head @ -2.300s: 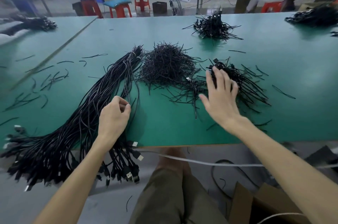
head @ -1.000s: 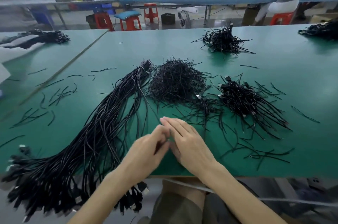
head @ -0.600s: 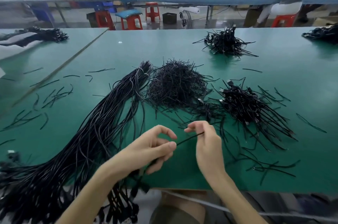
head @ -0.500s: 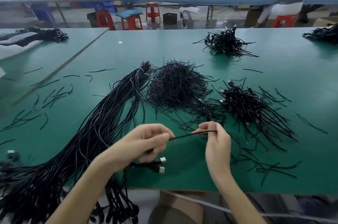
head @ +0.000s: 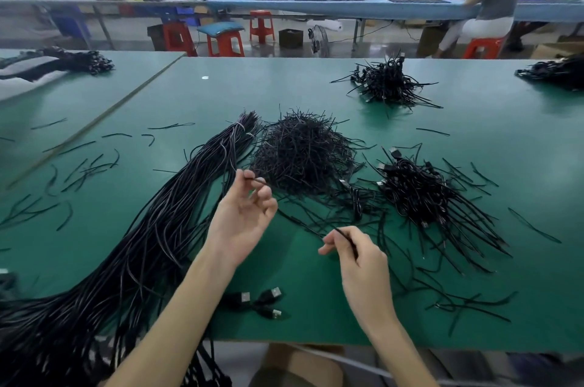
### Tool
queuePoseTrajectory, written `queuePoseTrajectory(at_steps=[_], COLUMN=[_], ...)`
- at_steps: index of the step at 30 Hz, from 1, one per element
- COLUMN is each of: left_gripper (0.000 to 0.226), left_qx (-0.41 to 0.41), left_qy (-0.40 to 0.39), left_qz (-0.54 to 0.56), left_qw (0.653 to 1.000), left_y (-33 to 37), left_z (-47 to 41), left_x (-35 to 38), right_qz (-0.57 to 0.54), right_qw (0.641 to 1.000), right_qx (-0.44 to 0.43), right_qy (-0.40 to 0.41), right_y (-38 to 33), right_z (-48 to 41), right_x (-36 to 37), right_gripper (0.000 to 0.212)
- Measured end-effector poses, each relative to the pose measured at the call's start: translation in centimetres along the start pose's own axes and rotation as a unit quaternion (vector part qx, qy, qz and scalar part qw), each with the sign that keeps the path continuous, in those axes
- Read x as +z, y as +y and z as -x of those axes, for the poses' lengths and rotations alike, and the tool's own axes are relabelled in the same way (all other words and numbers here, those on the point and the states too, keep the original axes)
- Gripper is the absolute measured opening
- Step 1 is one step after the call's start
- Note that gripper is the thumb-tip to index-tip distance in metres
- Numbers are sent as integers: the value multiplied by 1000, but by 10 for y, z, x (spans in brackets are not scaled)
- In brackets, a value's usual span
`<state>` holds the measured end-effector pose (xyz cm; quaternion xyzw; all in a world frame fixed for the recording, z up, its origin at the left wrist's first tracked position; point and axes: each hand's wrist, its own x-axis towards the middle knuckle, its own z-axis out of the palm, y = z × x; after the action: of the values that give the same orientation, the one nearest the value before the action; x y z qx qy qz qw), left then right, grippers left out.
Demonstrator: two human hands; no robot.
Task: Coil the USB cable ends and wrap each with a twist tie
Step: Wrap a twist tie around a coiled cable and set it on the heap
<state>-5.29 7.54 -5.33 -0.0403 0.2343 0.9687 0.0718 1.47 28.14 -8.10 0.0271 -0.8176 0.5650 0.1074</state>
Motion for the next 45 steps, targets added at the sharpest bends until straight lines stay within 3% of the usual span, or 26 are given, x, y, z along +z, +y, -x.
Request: queuePoseTrajectory(at_steps=[3,6,8,11,14,16,19,20,22,24,26,29,33,37,39,42,45], left_gripper=[36,26,30,34,33,33,33,33,28,22,30,33,30,36,44,36,32], left_qx=[13,-29,-76,-69,-94,-130,-196,-196,-121,-2,54,114,123,30,-13,-18,-4], left_qy=[21,-26,-56,-90,-220,-306,-373,-362,-287,-189,-162,-184,-107,-50,-15,31,3], left_qz=[48,181,203,48,-129,-301,-571,-640,-758,-826,-814,-745,-677,-466,-340,-198,-174], left_qw=[999,983,975,992,962,894,705,649,574,531,555,631,718,883,940,980,985], left_y=[8,12,12,13,15,19,23,20,8,-5,-16,-34,-55,-65,-68,-61,-39], left_z=[3,5,8,14,25,37,51,53,53,49,48,47,44,47,46,42,45], left_x=[-4,-5,-6,-3,6,16,33,37,39,34,27,17,15,24,35,49,50], right_qz=[50,70,72,53,0,-35,-63,-66,-88,-135,-166,-176,-191,-157,-113,-57,15], right_qw=[997,985,976,978,992,996,995,995,992,987,983,982,978,979,981,986,989], right_qx=[-46,-74,-84,-107,-74,-39,-27,-31,-34,-32,-35,-41,-50,-65,-73,-83,-106], right_qy=[-32,-137,-187,-170,-107,-71,-66,-72,-82,-83,-73,-58,-64,-109,-138,-129,-104], right_y=[-4,-8,-8,-7,-6,-4,-5,-6,-7,-8,-9,-10,-9,-10,-11,-11,-9], right_z=[3,6,8,8,4,1,0,0,2,3,3,2,3,3,5,5,4], right_x=[2,5,8,7,2,0,1,1,1,1,-1,-2,-4,1,5,6,7], right_gripper=[15,34,42,38,39,42,46,46,48,49,49,48,46,43,45,40,47])
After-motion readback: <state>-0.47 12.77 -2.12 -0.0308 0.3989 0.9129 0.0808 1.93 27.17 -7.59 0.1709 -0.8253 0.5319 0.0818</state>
